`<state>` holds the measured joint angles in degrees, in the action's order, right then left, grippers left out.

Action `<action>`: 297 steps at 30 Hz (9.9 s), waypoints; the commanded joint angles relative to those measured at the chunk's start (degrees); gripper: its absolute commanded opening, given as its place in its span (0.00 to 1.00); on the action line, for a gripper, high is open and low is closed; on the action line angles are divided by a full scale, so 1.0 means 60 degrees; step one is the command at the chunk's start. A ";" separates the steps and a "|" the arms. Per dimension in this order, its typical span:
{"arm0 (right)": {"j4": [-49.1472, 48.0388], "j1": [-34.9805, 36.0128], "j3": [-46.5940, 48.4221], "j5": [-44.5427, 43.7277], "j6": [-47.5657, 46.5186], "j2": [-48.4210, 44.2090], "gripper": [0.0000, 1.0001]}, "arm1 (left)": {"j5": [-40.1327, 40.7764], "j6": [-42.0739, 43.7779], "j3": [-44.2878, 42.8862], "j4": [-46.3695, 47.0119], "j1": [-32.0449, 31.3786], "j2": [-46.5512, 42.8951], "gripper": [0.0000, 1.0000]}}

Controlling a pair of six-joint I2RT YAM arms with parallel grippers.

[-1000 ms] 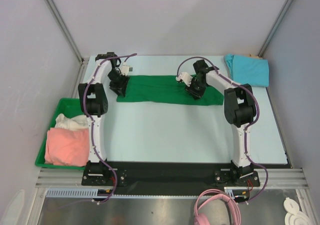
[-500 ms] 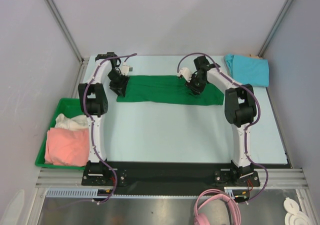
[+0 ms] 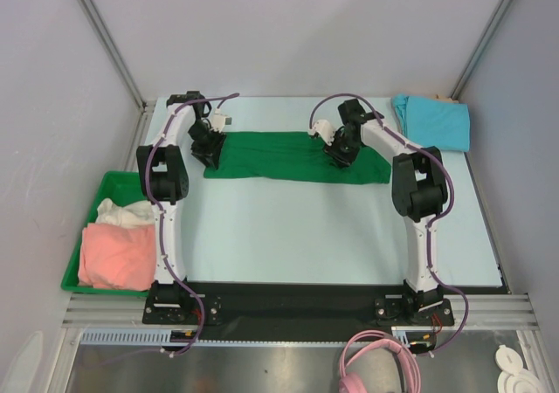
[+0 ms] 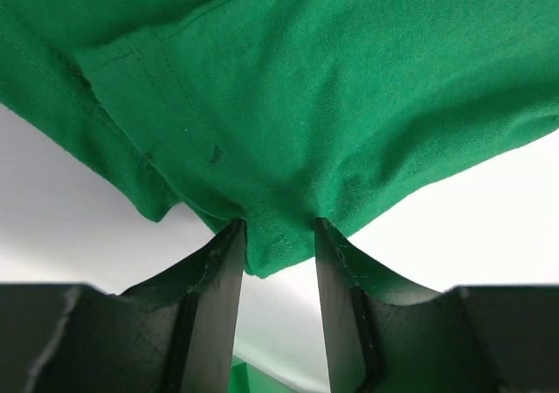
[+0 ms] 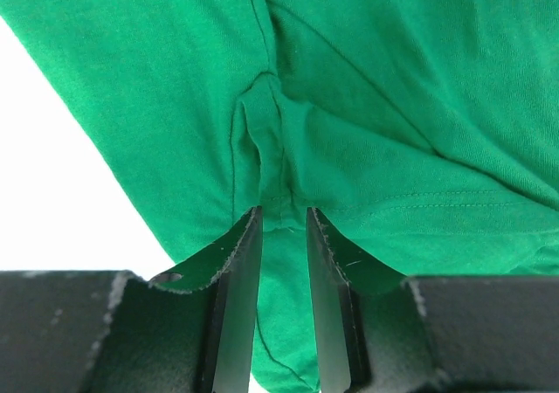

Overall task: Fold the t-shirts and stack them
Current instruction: Fold the tshirt

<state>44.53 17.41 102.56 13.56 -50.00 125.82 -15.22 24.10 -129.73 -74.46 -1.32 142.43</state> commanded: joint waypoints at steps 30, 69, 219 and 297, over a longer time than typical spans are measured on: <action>-0.0931 0.0819 0.1113 -0.1908 -0.1320 0.0107 0.01 | -0.0173 0.0100 -0.0175 -0.0042 -0.0058 0.0007 0.42; -0.2061 -0.0543 -0.2416 -0.1001 0.4056 -0.3186 0.44 | -0.0187 0.2488 0.3619 0.0764 -0.0292 -0.3392 0.58; -0.2442 -0.1949 0.0454 0.0567 0.7498 -0.0010 0.64 | 0.0795 0.0862 1.0826 0.3444 -0.7177 -0.4828 0.04; -0.3629 -0.2389 -0.5486 0.3217 1.2755 -0.5845 0.75 | -0.1108 -0.4819 0.7450 0.3297 -0.6024 -0.8400 0.77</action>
<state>18.15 2.26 82.63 26.74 20.56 94.11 -18.70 5.41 -93.69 -57.45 -41.01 92.31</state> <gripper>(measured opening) 0.759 0.774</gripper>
